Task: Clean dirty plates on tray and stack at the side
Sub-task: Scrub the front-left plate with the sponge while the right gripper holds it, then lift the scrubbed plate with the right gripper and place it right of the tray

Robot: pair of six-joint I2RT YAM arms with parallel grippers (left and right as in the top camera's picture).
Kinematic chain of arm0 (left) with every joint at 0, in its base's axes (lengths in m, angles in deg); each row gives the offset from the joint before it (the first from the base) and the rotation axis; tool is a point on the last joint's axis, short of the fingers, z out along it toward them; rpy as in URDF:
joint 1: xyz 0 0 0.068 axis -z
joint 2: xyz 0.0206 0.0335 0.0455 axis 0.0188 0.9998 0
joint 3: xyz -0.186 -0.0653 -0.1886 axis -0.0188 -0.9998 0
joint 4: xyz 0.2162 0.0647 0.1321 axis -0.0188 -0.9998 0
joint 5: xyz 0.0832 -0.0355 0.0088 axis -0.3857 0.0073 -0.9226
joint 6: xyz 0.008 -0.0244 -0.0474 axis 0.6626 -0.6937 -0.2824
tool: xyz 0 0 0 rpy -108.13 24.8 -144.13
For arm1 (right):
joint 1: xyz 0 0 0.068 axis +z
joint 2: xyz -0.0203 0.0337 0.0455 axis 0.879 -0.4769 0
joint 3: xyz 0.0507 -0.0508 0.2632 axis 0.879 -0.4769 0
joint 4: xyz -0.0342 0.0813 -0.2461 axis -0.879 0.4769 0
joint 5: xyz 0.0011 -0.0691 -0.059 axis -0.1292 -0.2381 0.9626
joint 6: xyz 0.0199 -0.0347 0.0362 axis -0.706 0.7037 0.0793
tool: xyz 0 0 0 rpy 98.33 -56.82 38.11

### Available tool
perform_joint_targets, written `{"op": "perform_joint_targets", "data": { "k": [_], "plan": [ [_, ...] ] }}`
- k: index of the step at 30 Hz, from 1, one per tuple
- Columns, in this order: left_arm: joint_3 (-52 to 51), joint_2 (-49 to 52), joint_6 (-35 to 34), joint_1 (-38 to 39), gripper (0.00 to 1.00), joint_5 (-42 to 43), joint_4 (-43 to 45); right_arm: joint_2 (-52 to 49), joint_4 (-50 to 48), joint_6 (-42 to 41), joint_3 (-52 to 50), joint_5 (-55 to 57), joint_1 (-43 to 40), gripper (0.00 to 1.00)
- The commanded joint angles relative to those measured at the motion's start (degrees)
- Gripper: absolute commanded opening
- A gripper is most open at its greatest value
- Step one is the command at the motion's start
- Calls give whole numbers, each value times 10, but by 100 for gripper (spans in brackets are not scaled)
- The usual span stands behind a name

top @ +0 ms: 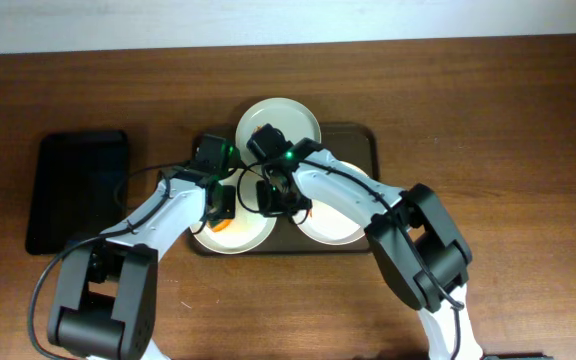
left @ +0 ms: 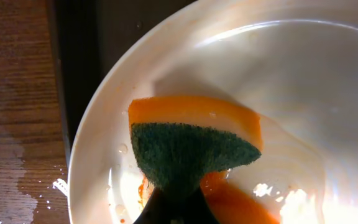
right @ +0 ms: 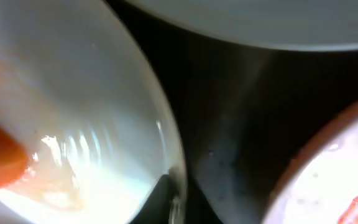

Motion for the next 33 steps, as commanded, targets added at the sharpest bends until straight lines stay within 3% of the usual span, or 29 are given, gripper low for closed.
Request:
{"op": "perform_joint_targets", "data": {
  "k": [1,4,9,12,15,20,30,33],
  "plan": [
    [-7,-2,3,-6,0,13,-7,-12,5,-2,5,15,0,4],
    [-7,-2,10,-6,0,62,-2,-13,8,-2,5,30,0,4],
    [-3,-2,11,-6,0,-118,-57,-13,9,-2,5,30,0,4],
    [37,-3,11,-6,0,-134,-85,-13,9,-3,5,30,-1,4],
    [92,-34,12,-6,0,-71,-98,-13,11,-2,5,30,-1,4],
    [78,-34,11,-6,0,92,-94,-13,12,-3,5,28,-1,4],
    [27,49,5,-42,0,96,-33,-13,16,-3,5,24,-1,4],
    [27,57,5,-82,0,34,-37,-13,16,-2,5,24,-1,4]
  ]
}}
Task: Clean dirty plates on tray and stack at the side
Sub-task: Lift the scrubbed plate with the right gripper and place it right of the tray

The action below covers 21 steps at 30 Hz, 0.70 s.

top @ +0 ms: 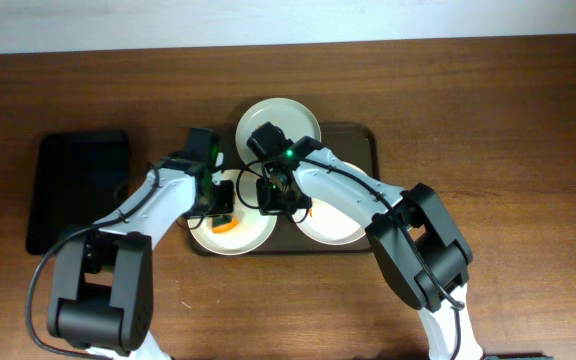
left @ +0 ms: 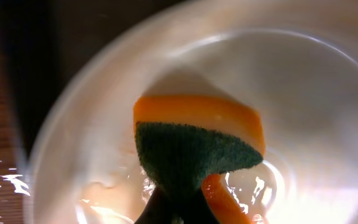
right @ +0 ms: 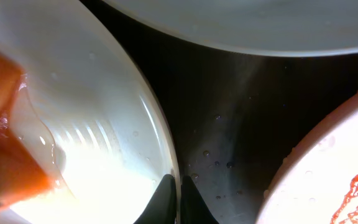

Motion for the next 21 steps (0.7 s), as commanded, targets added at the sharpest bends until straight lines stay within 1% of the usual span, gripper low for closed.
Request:
{"op": "perform_joint_targets", "data": {
  "k": [1,3,4,6,7,9,11,13,14,15,17,20,21],
  "plan": [
    [-8,31,3,-50,0,-117,-3,-13,11,6,1,23,0,4],
    [4,30,3,-61,0,-142,-15,-13,13,6,1,23,0,4],
    [24,24,3,-66,0,-157,-34,-13,15,6,1,23,0,4],
    [75,-5,3,-68,0,-158,-71,-12,15,6,2,23,0,4],
    [99,-26,3,-68,0,-151,-87,-12,17,6,4,23,0,4],
    [144,-98,3,-69,0,-116,-123,-4,26,6,16,23,0,4],
    [147,-172,3,-77,0,-104,-139,9,43,9,37,24,0,4],
    [147,-215,3,-94,0,-104,-156,23,52,40,66,26,0,4],
    [147,-227,3,-109,0,-105,-179,26,76,60,110,39,1,4],
    [146,-226,3,-121,0,-104,-197,26,102,60,140,75,2,4],
    [141,-226,3,-140,0,-104,-214,26,175,64,212,203,2,4],
    [136,-226,3,-162,0,-113,-206,26,225,151,289,320,22,4],
    [134,-226,3,-167,0,-113,-206,26,233,153,300,368,33,4]
  ]
}}
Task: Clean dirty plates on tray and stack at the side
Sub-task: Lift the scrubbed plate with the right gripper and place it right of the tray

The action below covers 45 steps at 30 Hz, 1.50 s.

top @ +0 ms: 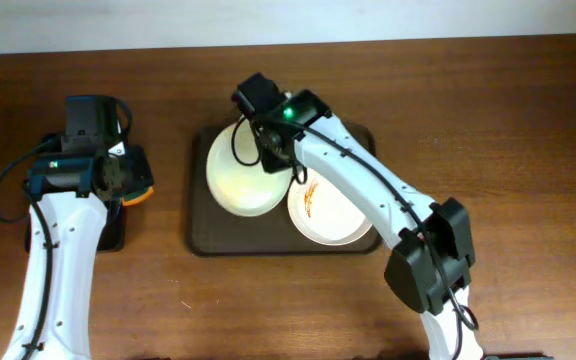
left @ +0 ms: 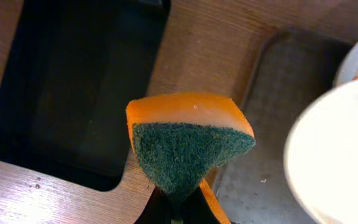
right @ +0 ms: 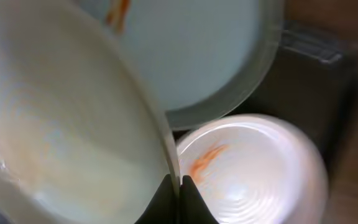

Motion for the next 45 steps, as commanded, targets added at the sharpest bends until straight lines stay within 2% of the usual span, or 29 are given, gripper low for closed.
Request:
{"op": "perform_joint_targets", "data": {
  "k": [1,3,7,9,12,15,17,20,21,22,23,24,26,28,30,33,37,38,39,40,41,43,45],
  "plan": [
    [-15,-1,3,-28,0,-8,4,15,12,77,37,183,48,4],
    [-23,-1,3,-45,0,7,11,15,12,120,37,284,92,4],
    [-27,-1,3,-52,0,11,18,14,-8,120,37,519,193,4],
    [-27,-1,3,-52,0,11,18,15,-14,146,37,535,215,4],
    [-27,-1,3,-56,0,11,21,14,-29,136,37,529,212,4],
    [-27,-1,3,-57,0,12,21,15,-31,111,37,464,189,4],
    [-27,-1,3,-57,0,12,21,15,-27,37,37,367,147,4],
    [-28,-1,3,-57,0,11,18,15,-31,23,38,-27,17,4],
    [-28,-1,3,-57,0,11,18,14,-31,51,37,-239,-61,4],
    [-28,-1,3,-57,0,11,18,14,-31,81,37,-370,-116,4],
    [-28,-1,3,-57,0,11,18,14,-29,101,35,-462,-165,4],
    [-28,-1,3,-57,0,11,18,14,-22,122,35,-534,-249,4],
    [-28,-1,3,-57,0,12,18,14,-14,139,35,-517,-325,4],
    [-28,-1,3,-57,0,18,16,12,0,138,34,-391,-417,4],
    [-28,-1,3,-57,0,22,15,10,-4,95,12,-285,-485,4],
    [-28,-1,3,-55,0,31,17,2,-61,95,-64,-241,-539,4],
    [-28,-1,3,-55,0,31,17,2,-131,71,-132,-239,-562,5],
    [-28,-1,3,-55,0,31,17,2,-130,71,-134,-240,-563,14],
    [-28,-1,3,-55,0,31,17,2,-126,72,-134,-256,-562,77],
    [-28,-1,3,-55,0,31,17,2,-120,72,-134,-296,-558,99],
    [-28,-1,3,-55,0,31,17,2,-114,114,-134,-381,-552,99],
    [-28,-1,3,-55,0,31,17,2,-111,165,-134,-473,-519,98],
    [-28,-1,3,-55,0,31,17,2,-121,165,-134,-472,-450,98]
  ]
}}
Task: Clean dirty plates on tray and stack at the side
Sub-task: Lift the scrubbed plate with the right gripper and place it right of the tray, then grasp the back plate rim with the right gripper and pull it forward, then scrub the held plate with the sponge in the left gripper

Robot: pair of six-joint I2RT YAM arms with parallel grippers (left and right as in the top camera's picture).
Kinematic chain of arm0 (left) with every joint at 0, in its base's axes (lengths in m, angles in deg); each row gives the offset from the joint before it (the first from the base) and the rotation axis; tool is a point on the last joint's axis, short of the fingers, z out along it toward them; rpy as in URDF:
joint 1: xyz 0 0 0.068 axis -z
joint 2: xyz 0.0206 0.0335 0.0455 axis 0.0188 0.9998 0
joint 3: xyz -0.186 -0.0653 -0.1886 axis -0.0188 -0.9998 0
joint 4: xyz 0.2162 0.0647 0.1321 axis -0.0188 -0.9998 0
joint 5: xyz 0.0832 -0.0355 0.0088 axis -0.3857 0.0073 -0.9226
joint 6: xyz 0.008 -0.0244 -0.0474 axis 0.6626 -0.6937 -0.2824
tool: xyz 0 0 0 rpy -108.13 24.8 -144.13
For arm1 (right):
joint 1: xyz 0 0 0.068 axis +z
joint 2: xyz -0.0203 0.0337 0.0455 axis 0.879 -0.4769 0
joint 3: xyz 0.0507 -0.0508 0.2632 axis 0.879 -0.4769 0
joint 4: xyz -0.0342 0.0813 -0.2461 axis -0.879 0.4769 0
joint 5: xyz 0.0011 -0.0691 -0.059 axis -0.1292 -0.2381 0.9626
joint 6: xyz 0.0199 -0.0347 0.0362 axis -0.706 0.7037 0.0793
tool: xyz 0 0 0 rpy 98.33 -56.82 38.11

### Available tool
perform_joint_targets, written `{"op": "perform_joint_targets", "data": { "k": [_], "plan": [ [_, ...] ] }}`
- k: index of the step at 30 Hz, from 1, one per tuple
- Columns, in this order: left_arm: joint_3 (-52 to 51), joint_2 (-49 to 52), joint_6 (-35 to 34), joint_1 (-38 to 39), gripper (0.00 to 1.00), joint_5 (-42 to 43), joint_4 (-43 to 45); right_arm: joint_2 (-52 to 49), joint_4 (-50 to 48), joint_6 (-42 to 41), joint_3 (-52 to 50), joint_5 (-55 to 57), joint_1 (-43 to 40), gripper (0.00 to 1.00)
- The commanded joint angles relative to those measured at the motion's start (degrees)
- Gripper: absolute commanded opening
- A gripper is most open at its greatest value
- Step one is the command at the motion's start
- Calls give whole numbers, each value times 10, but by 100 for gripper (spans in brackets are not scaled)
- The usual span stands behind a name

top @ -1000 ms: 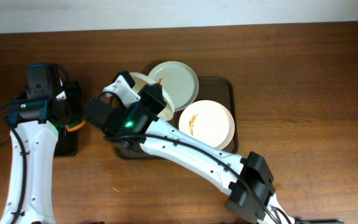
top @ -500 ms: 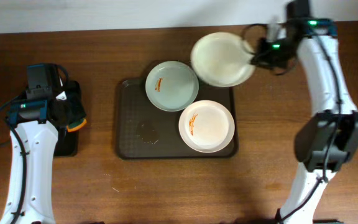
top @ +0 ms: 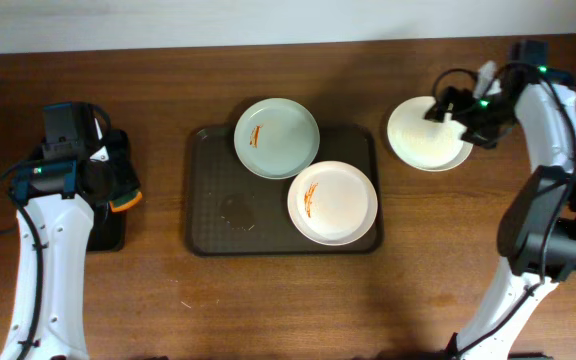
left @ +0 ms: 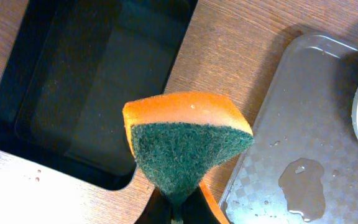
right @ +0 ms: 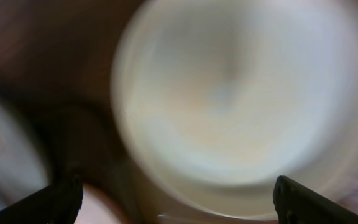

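A cleaned white plate (top: 426, 136) lies on the table right of the dark tray (top: 213, 215); it fills the blurred right wrist view as a cream plate (right: 229, 106). My right gripper (top: 464, 112) hovers at its right edge, open (right: 185, 200), holding nothing. Two plates streaked with orange stay on the tray: a pale green plate (top: 276, 138) at the back and a white plate (top: 332, 204) at the front right. My left gripper (top: 118, 192) is shut on an orange and green sponge (left: 188, 140), left of the tray.
A black tray (left: 86, 93) sits at the table's left, partly under my left arm. A water puddle (left: 303, 186) marks the dark tray's bare left half. A wall runs along the table's far edge.
The plate that my right gripper held over the tray now lies on the table to the right, and that gripper is open. My left gripper with the sponge shifted slightly left.
The sponge in my left gripper was pressed into a plate on the tray while my right gripper was shut on its rim. Then the sponge was out by the black tray and the right gripper held the plate up. Now the plate rests right of the tray, released.
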Motion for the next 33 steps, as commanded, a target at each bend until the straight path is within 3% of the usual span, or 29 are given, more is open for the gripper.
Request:
{"op": "perform_joint_targets", "data": {
  "k": [1,3,5,9,13,14,15,16,19,21,23,28,31,33],
  "plan": [
    [-3,-1,3,-2,0,6,-1,3,-30,18,-2,-59,110,97],
    [-3,-1,3,-2,0,6,-1,3,-75,-86,-2,17,181,82],
    [-3,-1,3,-2,0,6,-1,0,-107,-173,-2,154,256,74],
    [-3,-1,3,-2,0,6,-1,-35,-154,-206,-2,293,349,71],
    [-3,-1,3,-2,0,6,0,-72,-175,-206,-2,301,356,68],
    [-3,-1,3,-2,0,6,-1,-81,-180,-205,-2,301,356,60],
    [-3,-1,3,-2,0,6,-1,-87,-185,-205,-2,296,357,38],
    [-3,-1,3,-2,0,6,-1,-88,-189,-191,-2,276,357,30],
    [-3,-1,3,-2,0,6,0,-88,-182,-186,-2,248,358,19],
    [-3,-1,3,-2,0,6,0,-88,-170,-172,-2,203,360,17],
    [-3,-1,3,-2,0,6,0,-88,-160,-151,-2,180,373,4],
    [-3,-1,4,-2,0,18,-1,-88,-123,-135,-2,175,430,4],
    [-3,-1,8,-2,0,58,1,-88,-98,-109,-2,167,463,4],
    [-3,-1,24,-2,0,133,2,-88,-91,-108,-2,165,471,4]
  ]
}}
